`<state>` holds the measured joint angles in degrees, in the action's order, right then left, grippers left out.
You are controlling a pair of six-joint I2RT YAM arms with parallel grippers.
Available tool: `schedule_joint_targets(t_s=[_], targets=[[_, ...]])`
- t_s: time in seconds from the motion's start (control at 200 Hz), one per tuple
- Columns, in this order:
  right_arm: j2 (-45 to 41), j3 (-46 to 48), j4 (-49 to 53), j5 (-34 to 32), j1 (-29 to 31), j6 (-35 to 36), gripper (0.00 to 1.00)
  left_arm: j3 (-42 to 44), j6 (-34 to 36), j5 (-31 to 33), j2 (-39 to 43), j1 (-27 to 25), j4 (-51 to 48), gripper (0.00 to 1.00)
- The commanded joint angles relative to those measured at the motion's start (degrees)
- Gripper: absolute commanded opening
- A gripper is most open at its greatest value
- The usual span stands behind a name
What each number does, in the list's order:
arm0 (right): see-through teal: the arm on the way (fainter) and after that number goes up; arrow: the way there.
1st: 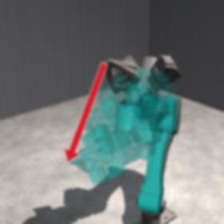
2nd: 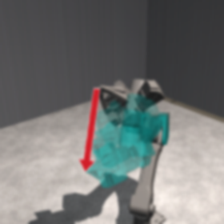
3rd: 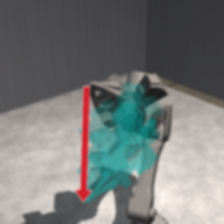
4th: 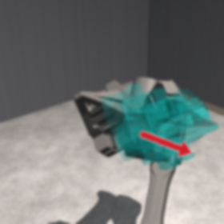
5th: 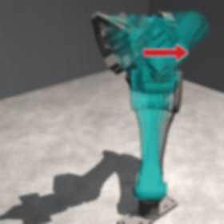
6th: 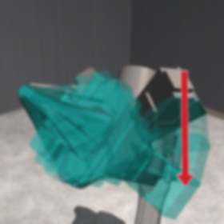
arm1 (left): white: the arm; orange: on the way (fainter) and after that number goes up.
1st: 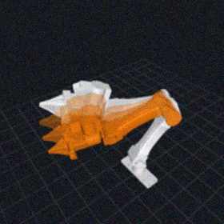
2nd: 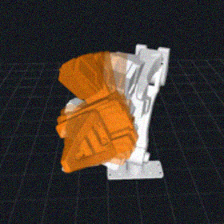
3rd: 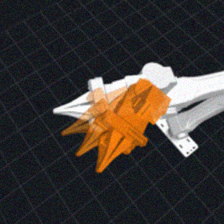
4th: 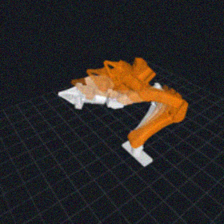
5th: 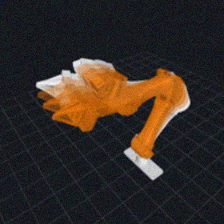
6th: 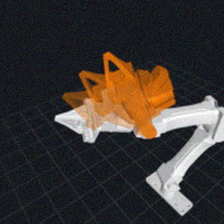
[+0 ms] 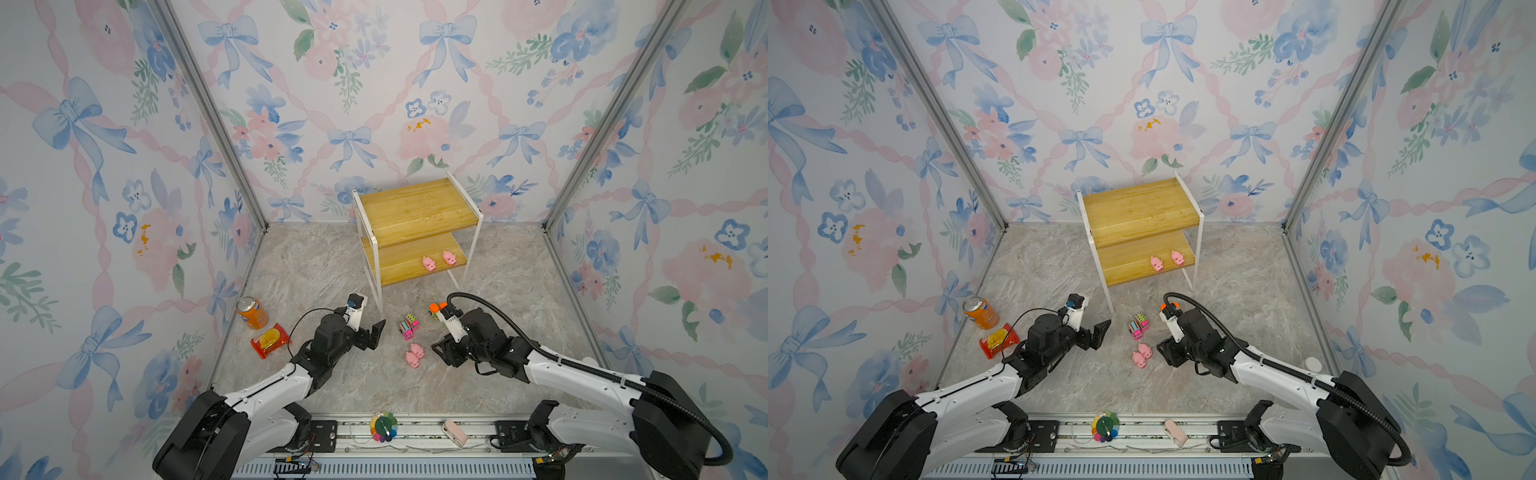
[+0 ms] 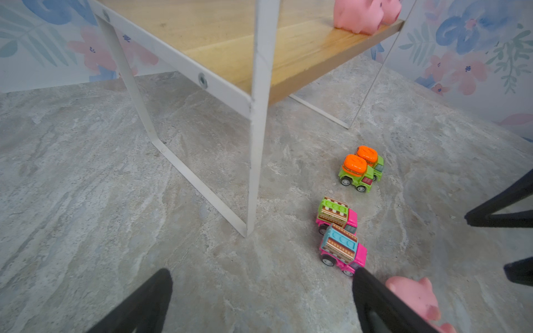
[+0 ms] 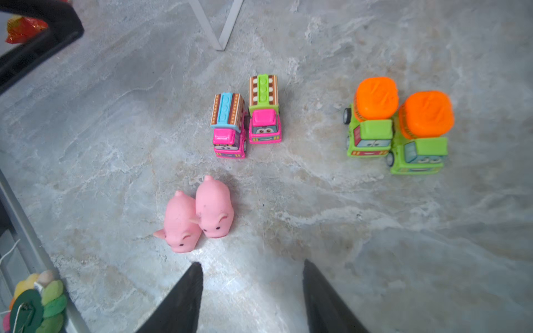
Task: Place and organize the plastic toys onto the shelf
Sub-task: 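Withdraw the right gripper back over the remaining pink pigs, then lower the right gripper and grasp a third pink pig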
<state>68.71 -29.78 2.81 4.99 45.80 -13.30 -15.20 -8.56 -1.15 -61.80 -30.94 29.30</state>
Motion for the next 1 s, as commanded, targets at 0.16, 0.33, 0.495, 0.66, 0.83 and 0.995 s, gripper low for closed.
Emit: schedule_joint_targets(t_s=[0.16,0.33,0.495,0.66,0.83,0.995], targets=[[6.1,2.0,-10.3,-3.2,4.6,-2.2,0.57,0.7,0.5,0.2,-0.3,0.4,1.1,0.98],[8.7,2.3,-14.1,-3.3,5.0,-2.4,0.56,0.7,0.3,0.8,-0.5,0.4,1.1,0.98],[11.8,1.7,-15.8,-3.6,5.2,-2.1,0.55,0.1,0.3,0.5,-1.6,0.4,1.1,0.98],[15.0,0.4,-15.4,-3.2,6.2,-1.8,0.54,-0.3,0.3,0.3,-2.3,0.4,1.1,0.98],[16.7,-1.0,-15.0,-3.0,7.4,-1.6,0.54,-0.1,0.3,0.4,-2.3,0.3,1.1,0.98],[18.6,-2.3,-15.4,-3.2,7.7,-1.6,0.54,-0.2,0.3,0.4,-2.3,0.3,1.1,0.98]])
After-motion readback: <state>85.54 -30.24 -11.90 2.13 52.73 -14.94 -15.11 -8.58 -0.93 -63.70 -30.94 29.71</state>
